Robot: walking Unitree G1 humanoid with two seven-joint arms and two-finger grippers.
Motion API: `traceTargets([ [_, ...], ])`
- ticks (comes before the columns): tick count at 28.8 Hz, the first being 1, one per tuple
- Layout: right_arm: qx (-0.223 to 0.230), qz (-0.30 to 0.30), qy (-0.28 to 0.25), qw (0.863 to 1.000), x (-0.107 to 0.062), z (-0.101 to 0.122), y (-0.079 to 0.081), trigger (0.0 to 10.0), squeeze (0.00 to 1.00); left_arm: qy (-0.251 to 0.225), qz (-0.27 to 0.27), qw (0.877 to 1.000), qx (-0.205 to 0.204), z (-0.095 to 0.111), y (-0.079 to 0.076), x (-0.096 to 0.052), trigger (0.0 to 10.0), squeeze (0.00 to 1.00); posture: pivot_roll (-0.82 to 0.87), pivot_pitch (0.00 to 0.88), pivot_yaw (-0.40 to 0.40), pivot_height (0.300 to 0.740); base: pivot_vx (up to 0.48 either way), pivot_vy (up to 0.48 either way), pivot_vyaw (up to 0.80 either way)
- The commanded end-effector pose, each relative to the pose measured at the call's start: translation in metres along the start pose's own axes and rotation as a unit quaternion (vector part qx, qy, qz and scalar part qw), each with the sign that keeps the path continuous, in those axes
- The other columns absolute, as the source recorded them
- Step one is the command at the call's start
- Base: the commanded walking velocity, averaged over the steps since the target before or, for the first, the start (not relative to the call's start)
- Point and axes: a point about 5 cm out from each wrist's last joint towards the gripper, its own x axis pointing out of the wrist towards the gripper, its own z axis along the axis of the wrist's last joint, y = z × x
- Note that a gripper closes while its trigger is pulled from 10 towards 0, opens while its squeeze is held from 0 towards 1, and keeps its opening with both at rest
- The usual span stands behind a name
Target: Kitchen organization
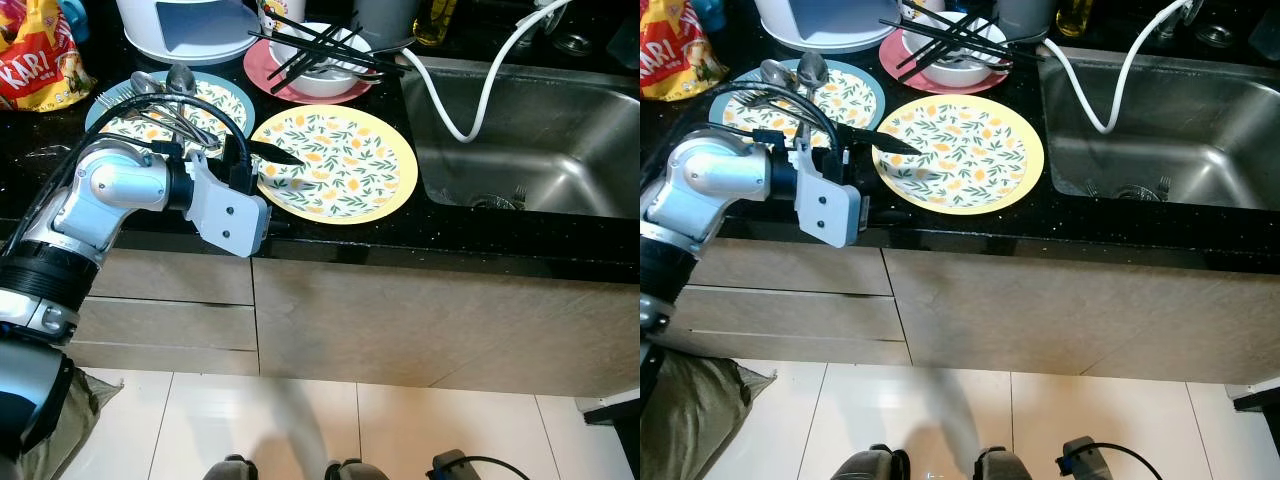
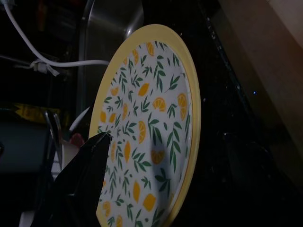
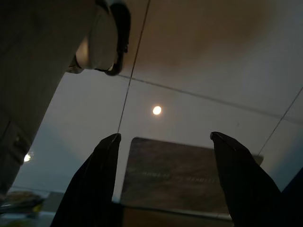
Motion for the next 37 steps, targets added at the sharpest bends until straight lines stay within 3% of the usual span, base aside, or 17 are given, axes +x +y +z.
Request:
traceTargets([
  [1, 0.048, 0.001, -0.009, 0.999, -0.001, 0.0, -0.005, 10.0, 0.0, 0.01, -0.046, 0.999, -0.026, -0.004, -0.016, 0.001, 10.0, 0.0, 0.04, 0.204, -0.016, 0.74, 0.0, 0.0, 0.0],
  [6, 0.147, 0.03, -0.102, 0.983, -0.008, 0.037, -0.02, 10.0, 0.0, -0.01, -0.026, 0.998, -0.06, -0.001, -0.011, -0.002, 10.0, 0.0, 0.04, 0.202, -0.016, 0.74, 0.0, 0.0, 0.0],
  [7, 0.158, 0.081, -0.153, 0.972, -0.014, 0.052, -0.025, 10.0, 0.0, -0.015, -0.02, 0.997, -0.067, 0.001, -0.009, -0.003, 10.0, 0.0, 0.04, 0.2, -0.018, 0.74, 0.0, 0.0, 0.0],
  [11, 0.129, 0.178, -0.22, 0.95, -0.026, 0.069, -0.03, 10.0, 0.0, -0.02, -0.014, 0.997, -0.074, 0.002, -0.008, -0.004, 10.0, 0.0, 0.03, 0.199, -0.019, 0.74, 0.0, 0.0, 0.0],
  [13, 0.074, 0.293, -0.264, 0.916, -0.041, 0.075, -0.029, 10.0, 0.0, -0.021, -0.011, 0.997, -0.075, 0.003, -0.008, -0.005, 10.0, 0.0, 0.03, 0.196, -0.021, 0.74, 0.0, 0.0, 0.0],
  [15, 0.074, 0.293, -0.264, 0.916, -0.041, 0.075, -0.029, 10.0, 0.0, -0.021, -0.011, 0.997, -0.075, 0.003, -0.008, -0.005, 10.0, 0.0, 0.03, 0.196, -0.021, 0.74, 0.0, 0.0, 0.0],
  [18, -0.025, 0.498, -0.354, 0.791, -0.104, 0.101, -0.01, 10.0, 0.0, -0.02, -0.005, 0.996, -0.083, 0.004, -0.006, -0.009, 10.0, 0.0, 0.03, 0.195, -0.023, 0.74, 0.0, 0.0, 0.0],
  [19, -0.025, 0.498, -0.354, 0.791, -0.104, 0.101, -0.01, 10.0, 0.0, -0.02, -0.005, 0.996, -0.083, 0.004, -0.006, -0.009, 10.0, 0.0, 0.03, 0.195, -0.023, 0.74, 0.0, 0.0, 0.0],
  [21, -0.082, 0.565, -0.404, 0.715, -0.15, 0.124, 0.008, 10.0, 0.0, -0.02, 0.001, 0.996, -0.087, 0.004, -0.005, -0.011, 10.0, 0.0, 0.03, 0.195, -0.022, 0.74, 0.0, 0.0, 0.0],
  [23, -0.13, 0.601, -0.435, 0.658, -0.184, 0.14, 0.021, 10.0, 0.0, -0.02, 0.003, 0.996, -0.089, 0.005, -0.004, -0.013, 10.0, 0.0, 0.04, 0.194, -0.021, 0.74, 0.0, 0.0, 0.0],
  [24, -0.13, 0.601, -0.435, 0.658, -0.184, 0.14, 0.021, 10.0, 0.0, -0.02, 0.003, 0.996, -0.089, 0.005, -0.004, -0.013, 10.0, 0.0, 0.04, 0.194, -0.021, 0.74, 0.0, 0.0, 0.0],
  [25, -0.156, 0.617, -0.452, 0.625, -0.202, 0.149, 0.026, 10.0, 0.0, -0.02, 0.004, 0.996, -0.09, 0.006, -0.003, -0.013, 10.0, 0.0, 0.04, 0.194, -0.021, 0.74, 0.0, 0.0, 0.0],
  [26, -0.156, 0.617, -0.452, 0.625, -0.202, 0.149, 0.026, 10.0, 0.0, -0.02, 0.004, 0.996, -0.09, 0.006, -0.003, -0.013, 10.0, 0.0, 0.04, 0.194, -0.021, 0.74, 0.0, 0.0, 0.0],
  [29, -0.205, 0.64, -0.5, 0.546, -0.243, 0.17, 0.034, 10.0, 0.0, -0.019, 0.008, 0.996, -0.091, 0.006, -0.002, -0.014, 10.0, 0.0, 0.04, 0.192, -0.024, 0.74, 0.0, 0.0, 0.0],
  [30, -0.205, 0.64, -0.5, 0.546, -0.243, 0.17, 0.034, 10.0, 0.0, -0.019, 0.008, 0.996, -0.091, 0.006, -0.002, -0.014, 10.0, 0.0, 0.04, 0.192, -0.024, 0.74, 0.0, 0.0, 0.0],
  [31, -0.215, 0.636, -0.535, 0.513, -0.264, 0.184, 0.035, 10.0, 0.0, -0.019, 0.012, 0.996, -0.092, 0.007, -0.001, -0.014, 10.0, 0.0, 0.04, 0.191, -0.025, 0.74, 0.0, 0.0, 0.0],
  [37, -0.216, 0.597, -0.599, 0.488, -0.294, 0.211, 0.038, 10.0, 0.0, -0.024, 0.029, 0.994, -0.104, 0.009, 0.0, -0.015, 10.0, 0.0, 0.05, 0.187, -0.031, 0.74, 0.0, 0.0, 0.0],
])
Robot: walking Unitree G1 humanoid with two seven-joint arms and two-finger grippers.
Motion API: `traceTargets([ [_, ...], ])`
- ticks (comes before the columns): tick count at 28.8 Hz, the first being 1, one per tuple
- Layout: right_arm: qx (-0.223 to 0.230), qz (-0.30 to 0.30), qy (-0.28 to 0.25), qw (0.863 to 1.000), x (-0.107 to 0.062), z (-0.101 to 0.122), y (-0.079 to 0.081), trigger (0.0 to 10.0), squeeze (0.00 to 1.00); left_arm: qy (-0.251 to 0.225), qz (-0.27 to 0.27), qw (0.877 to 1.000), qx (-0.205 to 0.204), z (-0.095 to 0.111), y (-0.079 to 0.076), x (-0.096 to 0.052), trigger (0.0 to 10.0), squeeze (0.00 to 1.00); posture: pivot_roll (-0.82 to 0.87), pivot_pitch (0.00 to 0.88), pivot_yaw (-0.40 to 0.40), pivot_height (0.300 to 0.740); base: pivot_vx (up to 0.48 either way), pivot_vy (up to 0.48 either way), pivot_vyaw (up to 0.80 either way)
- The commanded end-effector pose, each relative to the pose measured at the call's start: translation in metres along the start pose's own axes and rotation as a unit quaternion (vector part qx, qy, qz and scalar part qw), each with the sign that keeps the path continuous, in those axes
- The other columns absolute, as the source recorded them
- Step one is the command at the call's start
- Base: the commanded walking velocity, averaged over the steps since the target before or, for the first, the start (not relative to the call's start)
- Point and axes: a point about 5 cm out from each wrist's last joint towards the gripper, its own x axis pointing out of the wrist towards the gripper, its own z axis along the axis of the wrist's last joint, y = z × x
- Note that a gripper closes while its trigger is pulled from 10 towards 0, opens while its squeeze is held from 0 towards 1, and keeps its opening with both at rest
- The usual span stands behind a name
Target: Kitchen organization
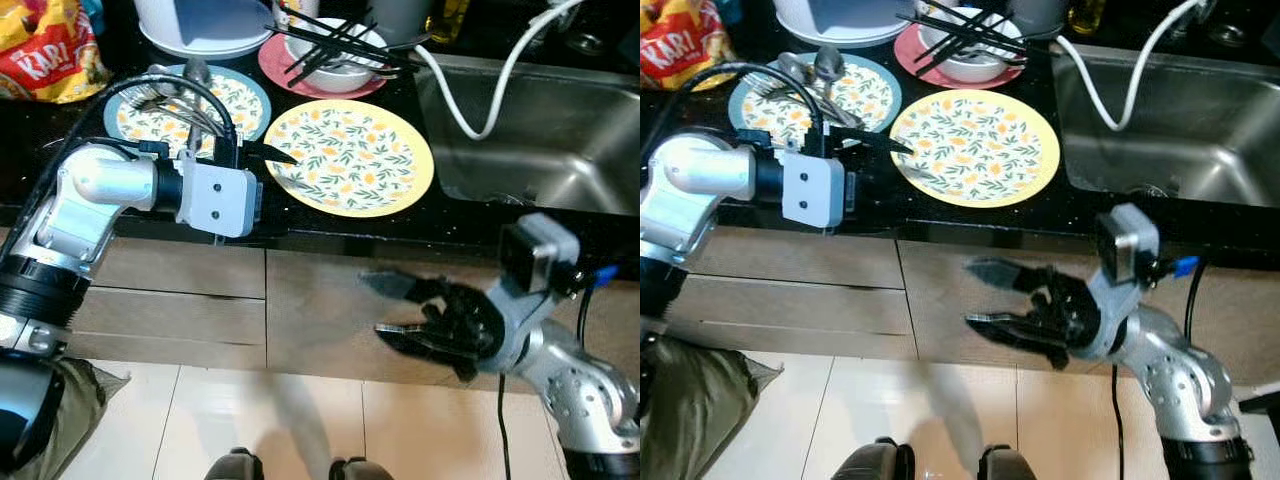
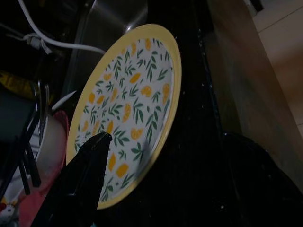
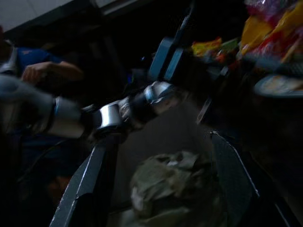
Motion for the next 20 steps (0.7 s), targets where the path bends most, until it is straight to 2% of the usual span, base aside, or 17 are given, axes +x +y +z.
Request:
traceTargets([
  [1, -0.017, -0.014, 0.002, 1.0, 0.005, 0.005, -0.002, 10.0, 0.0, -0.003, 0.011, 1.0, -0.01, 0.001, 0.0, -0.004, 10.0, 0.0, 0.05, 0.186, -0.031, 0.74, 0.0, 0.0, 0.0],
  [2, -0.039, -0.036, 0.016, 0.998, 0.009, 0.006, -0.008, 10.0, 0.0, -0.008, 0.018, 1.0, -0.017, 0.002, 0.0, -0.005, 10.0, 0.0, 0.05, 0.185, -0.031, 0.74, 0.0, 0.0, 0.0],
  [3, -0.06, -0.099, 0.045, 0.992, 0.017, 0.007, -0.026, 10.0, 0.0, -0.015, 0.031, 0.999, -0.029, 0.003, 0.0, -0.005, 10.0, 0.0, 0.05, 0.185, -0.035, 0.74, 0.0, 0.0, 0.0],
  [4, -0.069, -0.121, 0.06, 0.988, 0.019, 0.006, -0.032, 10.0, 0.0, -0.017, 0.034, 0.999, -0.033, 0.004, -0.001, -0.006, 10.0, 0.0, 0.05, 0.185, -0.036, 0.74, 0.0, 0.0, 0.0],
  [7, -0.074, -0.145, 0.079, 0.983, 0.022, 0.006, -0.039, 10.0, 0.0, -0.018, 0.037, 0.999, -0.036, 0.004, -0.002, -0.006, 10.0, 0.0, 0.05, 0.185, -0.037, 0.74, 0.0, 0.0, 0.0],
  [10, -0.087, -0.185, 0.109, 0.973, 0.028, 0.011, -0.05, 10.0, 0.0, -0.018, 0.037, 0.998, -0.04, 0.004, -0.006, -0.005, 10.0, 0.0, 0.06, 0.186, -0.046, 0.74, 0.0, 0.0, 0.0],
  [18, -0.104, -0.235, 0.124, 0.958, 0.038, 0.029, -0.063, 10.0, 0.0, -0.023, 0.036, 0.998, -0.049, 0.007, -0.013, -0.001, 10.0, 0.0, 0.06, 0.183, -0.062, 0.74, 0.0, 0.0, 0.0],
  [20, -0.113, -0.266, 0.123, 0.949, 0.039, 0.036, -0.069, 10.0, 0.0, -0.024, 0.038, 0.998, -0.053, 0.008, -0.015, -0.001, 10.0, 0.0, 0.06, 0.179, -0.064, 0.74, 0.0, 0.0, 0.0],
])
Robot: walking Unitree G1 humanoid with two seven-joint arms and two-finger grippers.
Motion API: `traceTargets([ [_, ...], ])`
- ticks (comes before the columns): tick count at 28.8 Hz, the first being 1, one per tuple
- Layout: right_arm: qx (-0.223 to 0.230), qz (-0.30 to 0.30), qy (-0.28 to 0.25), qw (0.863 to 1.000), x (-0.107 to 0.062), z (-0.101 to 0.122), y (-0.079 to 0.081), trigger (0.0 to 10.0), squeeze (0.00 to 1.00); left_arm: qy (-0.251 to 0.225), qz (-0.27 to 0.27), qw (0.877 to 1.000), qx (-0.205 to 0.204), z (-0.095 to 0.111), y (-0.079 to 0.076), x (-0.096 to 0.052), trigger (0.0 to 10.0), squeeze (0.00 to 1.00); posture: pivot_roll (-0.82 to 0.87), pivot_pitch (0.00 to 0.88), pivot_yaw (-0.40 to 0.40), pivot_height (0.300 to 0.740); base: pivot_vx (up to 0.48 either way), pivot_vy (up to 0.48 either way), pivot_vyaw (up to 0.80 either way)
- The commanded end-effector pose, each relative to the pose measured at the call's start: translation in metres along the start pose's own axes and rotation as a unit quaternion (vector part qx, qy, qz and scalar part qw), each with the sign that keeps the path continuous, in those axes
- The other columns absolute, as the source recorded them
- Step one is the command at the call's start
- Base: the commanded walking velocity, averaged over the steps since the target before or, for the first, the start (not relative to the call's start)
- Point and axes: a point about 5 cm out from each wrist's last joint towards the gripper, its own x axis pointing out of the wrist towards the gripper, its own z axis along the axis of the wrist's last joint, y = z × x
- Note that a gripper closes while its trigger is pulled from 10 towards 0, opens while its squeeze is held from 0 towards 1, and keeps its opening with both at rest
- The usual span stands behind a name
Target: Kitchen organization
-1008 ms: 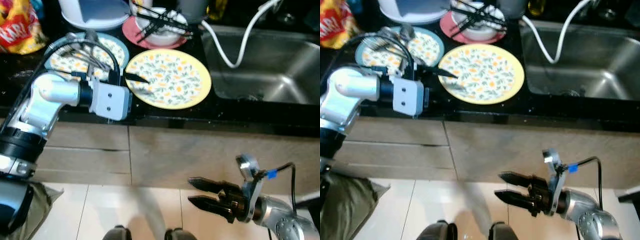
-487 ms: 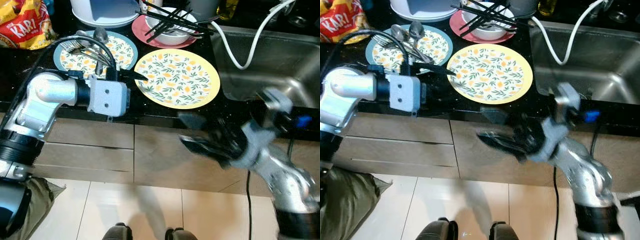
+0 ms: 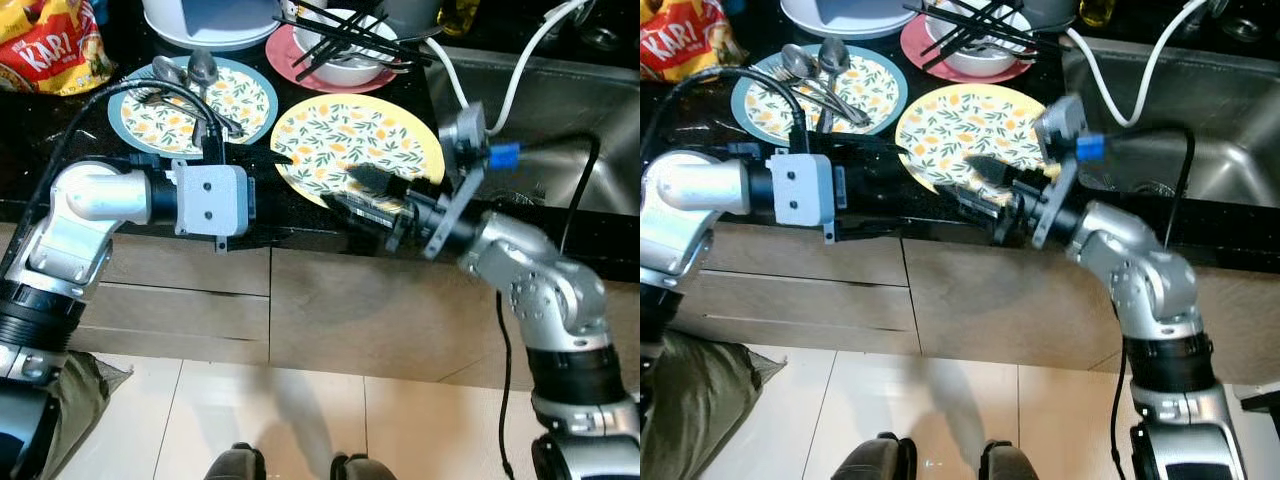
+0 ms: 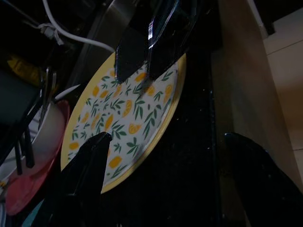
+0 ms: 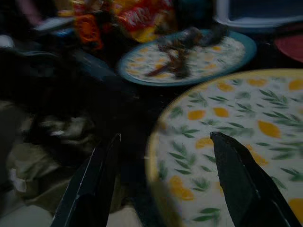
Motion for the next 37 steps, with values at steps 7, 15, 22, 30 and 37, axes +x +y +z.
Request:
traceTargets([
  [7, 0.005, -0.104, -0.008, 0.995, 0.002, 0.01, -0.023, 10.0, 0.0, -0.002, -0.005, 1.0, -0.009, 0.001, -0.012, 0.006, 10.0, 0.0, 0.05, 0.176, -0.066, 0.74, 0.0, 0.0, 0.0],
  [15, 0.018, -0.162, -0.024, 0.986, 0.004, 0.022, -0.034, 10.0, 0.0, 0.025, -0.011, 0.999, -0.04, -0.006, -0.024, 0.007, 10.0, 0.0, 0.05, 0.185, -0.061, 0.74, 0.0, 0.0, 0.0],
  [22, 0.031, -0.197, -0.049, 0.979, 0.009, 0.033, -0.04, 10.0, 0.0, 0.0, 0.033, 0.988, -0.148, -0.007, -0.019, 0.008, 10.0, 0.0, 0.05, 0.191, -0.059, 0.74, 0.0, 0.0, 0.0],
  [30, 0.043, -0.212, -0.066, 0.974, 0.009, 0.037, -0.041, 10.0, 0.0, -0.157, 0.171, 0.924, -0.305, 0.018, 0.022, 0.005, 10.0, 0.0, 0.05, 0.198, -0.057, 0.74, 0.0, 0.0, 0.0],
  [37, 0.045, -0.221, -0.07, 0.972, 0.008, 0.038, -0.042, 10.0, 0.0, -0.123, 0.289, 0.877, -0.364, -0.007, 0.039, 0.001, 10.0, 0.0, 0.05, 0.202, -0.057, 0.74, 0.0, 0.0, 0.0],
])
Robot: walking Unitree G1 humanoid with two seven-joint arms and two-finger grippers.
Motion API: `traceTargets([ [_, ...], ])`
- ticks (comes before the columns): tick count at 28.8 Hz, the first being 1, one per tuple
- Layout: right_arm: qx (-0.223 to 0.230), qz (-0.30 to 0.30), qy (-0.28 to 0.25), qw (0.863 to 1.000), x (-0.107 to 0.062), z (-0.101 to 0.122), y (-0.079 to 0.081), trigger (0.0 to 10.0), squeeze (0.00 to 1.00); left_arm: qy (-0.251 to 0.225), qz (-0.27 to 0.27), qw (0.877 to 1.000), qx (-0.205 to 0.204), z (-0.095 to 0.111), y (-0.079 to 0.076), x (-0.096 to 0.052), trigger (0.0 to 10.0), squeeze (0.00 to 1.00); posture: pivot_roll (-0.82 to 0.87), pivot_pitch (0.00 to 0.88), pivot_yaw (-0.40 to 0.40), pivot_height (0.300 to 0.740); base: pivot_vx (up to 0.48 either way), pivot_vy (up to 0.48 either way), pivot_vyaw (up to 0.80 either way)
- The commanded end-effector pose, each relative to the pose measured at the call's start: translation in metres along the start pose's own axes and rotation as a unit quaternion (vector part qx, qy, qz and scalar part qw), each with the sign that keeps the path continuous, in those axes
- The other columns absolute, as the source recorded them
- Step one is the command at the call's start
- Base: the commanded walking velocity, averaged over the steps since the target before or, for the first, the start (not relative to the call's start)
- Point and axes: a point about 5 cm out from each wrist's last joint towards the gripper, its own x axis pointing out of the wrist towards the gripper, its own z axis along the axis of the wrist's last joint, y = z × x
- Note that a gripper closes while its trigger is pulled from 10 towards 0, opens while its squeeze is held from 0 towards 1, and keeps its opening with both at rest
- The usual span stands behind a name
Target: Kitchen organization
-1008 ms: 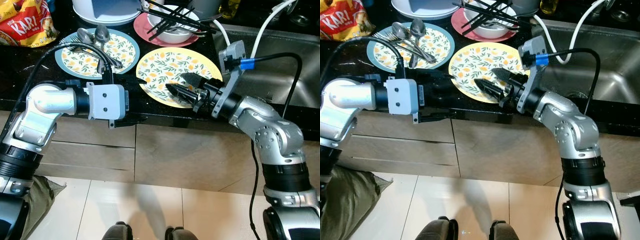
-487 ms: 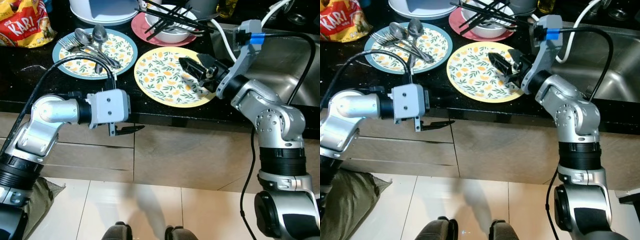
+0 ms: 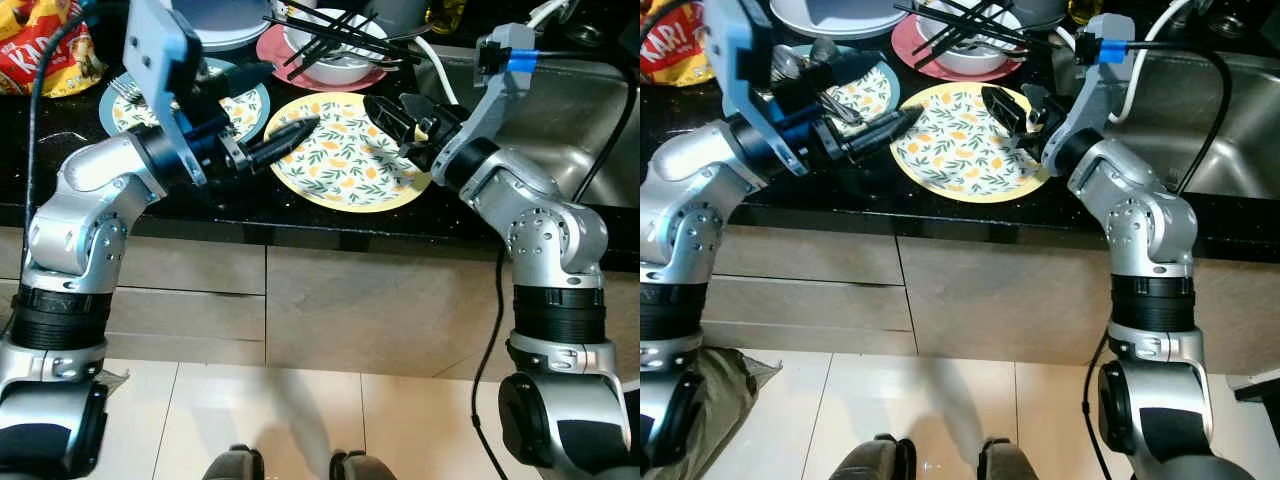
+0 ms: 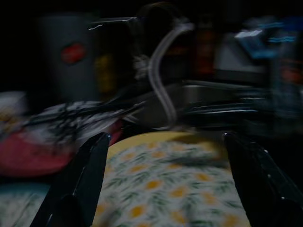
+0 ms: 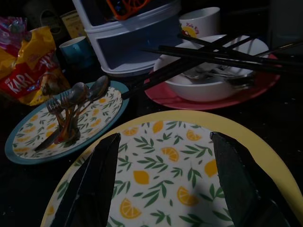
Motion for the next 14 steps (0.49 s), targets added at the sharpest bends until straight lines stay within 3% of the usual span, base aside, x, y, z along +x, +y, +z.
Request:
traceTargets([
  [1, 0.004, -0.008, 0.001, 1.0, -0.002, 0.001, -0.002, 10.0, 0.0, 0.024, 0.048, 0.998, -0.017, -0.013, 0.009, -0.003, 10.0, 0.0, 0.04, 0.205, -0.057, 0.74, 0.0, 0.0, 0.0],
  [8, 0.004, -0.017, -0.001, 1.0, -0.003, 0.003, -0.003, 10.0, 0.0, 0.069, 0.062, 0.993, -0.07, -0.04, 0.002, 0.002, 10.0, 0.0, 0.03, 0.21, -0.058, 0.74, 0.0, 0.0, 0.0],
  [14, 0.001, -0.031, -0.008, 0.999, -0.005, 0.007, -0.006, 10.0, 0.0, 0.097, 0.044, 0.992, -0.069, -0.05, -0.007, 0.01, 10.0, 0.0, 0.03, 0.211, -0.056, 0.74, 0.0, 0.0, 0.0],
])
